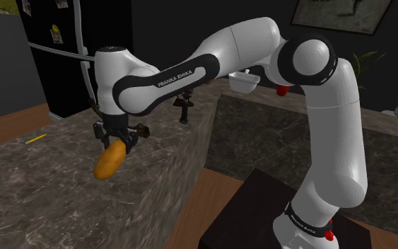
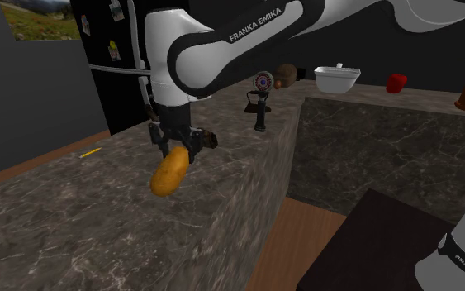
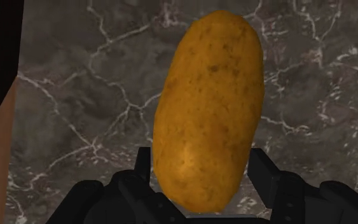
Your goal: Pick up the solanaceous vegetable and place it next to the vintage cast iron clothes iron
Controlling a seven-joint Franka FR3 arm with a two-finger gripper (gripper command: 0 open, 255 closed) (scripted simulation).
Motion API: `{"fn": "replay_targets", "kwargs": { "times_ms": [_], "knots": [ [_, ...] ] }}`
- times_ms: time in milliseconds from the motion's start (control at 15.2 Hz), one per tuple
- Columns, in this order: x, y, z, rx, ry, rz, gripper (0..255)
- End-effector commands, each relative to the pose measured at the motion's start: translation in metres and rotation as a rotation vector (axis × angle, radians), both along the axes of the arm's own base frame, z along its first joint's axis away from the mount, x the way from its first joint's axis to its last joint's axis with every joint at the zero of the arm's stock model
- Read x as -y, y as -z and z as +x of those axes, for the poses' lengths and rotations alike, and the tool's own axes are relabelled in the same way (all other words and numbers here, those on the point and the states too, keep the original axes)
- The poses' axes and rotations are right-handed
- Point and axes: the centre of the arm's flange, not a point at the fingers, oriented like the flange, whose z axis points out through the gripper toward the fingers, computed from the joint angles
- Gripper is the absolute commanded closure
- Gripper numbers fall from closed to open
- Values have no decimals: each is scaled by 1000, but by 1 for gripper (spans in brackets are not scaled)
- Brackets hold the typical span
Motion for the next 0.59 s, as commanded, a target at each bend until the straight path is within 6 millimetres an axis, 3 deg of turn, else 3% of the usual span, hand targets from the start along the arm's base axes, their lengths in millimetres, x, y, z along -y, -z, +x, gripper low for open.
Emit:
{"fn": "replay_targets", "kwargs": {
  "times_ms": [0, 528],
  "knots": [
    [0, -10, 1, 0, 0, 0, 255],
    [0, -53, 1, 0, 0, 0, 255]
  ]
}}
